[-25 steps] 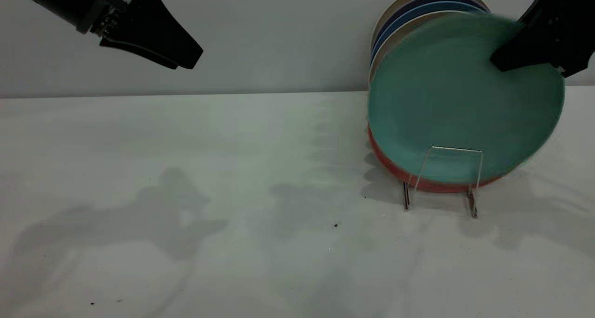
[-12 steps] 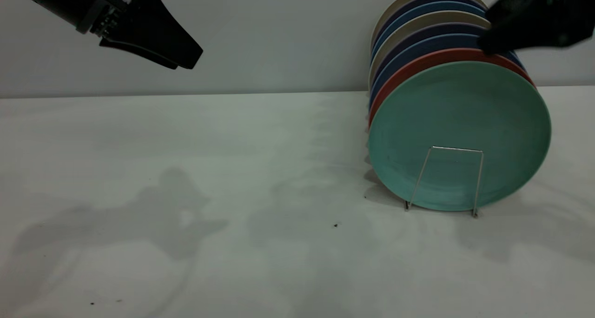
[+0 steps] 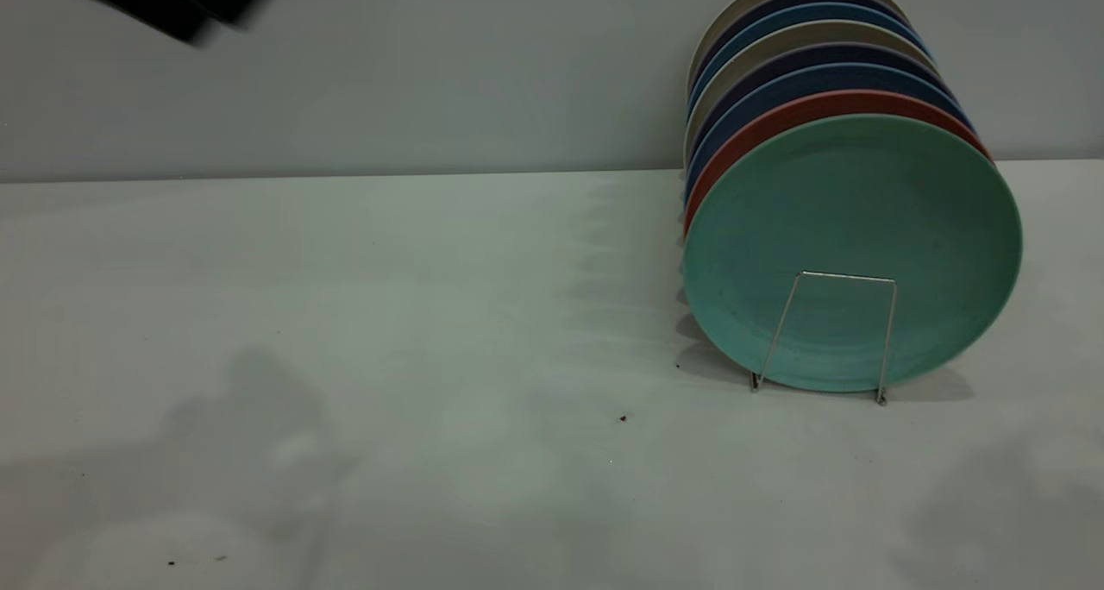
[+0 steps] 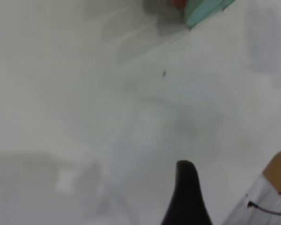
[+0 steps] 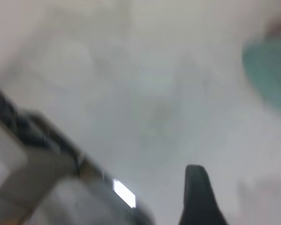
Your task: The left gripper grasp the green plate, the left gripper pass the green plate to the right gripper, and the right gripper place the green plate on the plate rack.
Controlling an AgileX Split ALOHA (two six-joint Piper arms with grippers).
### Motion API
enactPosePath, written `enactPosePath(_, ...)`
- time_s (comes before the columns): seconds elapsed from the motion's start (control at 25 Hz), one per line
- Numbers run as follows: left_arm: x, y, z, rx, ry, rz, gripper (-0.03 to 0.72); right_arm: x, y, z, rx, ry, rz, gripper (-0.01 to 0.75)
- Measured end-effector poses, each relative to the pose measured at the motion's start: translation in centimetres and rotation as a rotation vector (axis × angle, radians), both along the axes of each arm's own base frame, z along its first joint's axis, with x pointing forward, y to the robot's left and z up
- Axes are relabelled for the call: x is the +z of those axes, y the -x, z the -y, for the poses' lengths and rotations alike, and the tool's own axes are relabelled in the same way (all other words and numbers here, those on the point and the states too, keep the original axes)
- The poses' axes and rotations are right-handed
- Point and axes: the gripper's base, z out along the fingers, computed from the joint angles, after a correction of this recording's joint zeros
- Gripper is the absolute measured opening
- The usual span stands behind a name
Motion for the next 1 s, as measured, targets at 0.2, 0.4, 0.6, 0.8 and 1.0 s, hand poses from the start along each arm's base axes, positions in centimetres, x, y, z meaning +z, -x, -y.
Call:
enactPosePath(0.2, 5.5, 5.3, -1.9, 0.156, -0.134, 0.054, 0.591, 0.9, 5.7, 2.1, -0.253, 0.204, -0.077, 0.482)
enactPosePath(0.4, 8.3, 9.8, -3.3, 0.296, -0.216, 0.057, 0.591, -1.9, 12.0, 3.5, -0.42, 0.327, -0.086, 0.48)
enactPosePath(0.6, 8.3, 12.3, -4.2, 0.405, -0.256, 0.062, 0.591, -6.1, 16.8, 4.0, -0.506, 0.37, -0.016, 0.48)
enactPosePath(0.8, 5.4, 15.3, -4.7, 0.428, -0.297, 0.006, 0.591, -7.4, 19.4, 3.9, -0.552, 0.327, 0.128, 0.479)
enactPosePath(1.0, 1.3, 18.9, -5.1, 0.43, -0.325, -0.073, 0.591, -7.2, 20.4, 4.0, -0.595, 0.285, 0.193, 0.479)
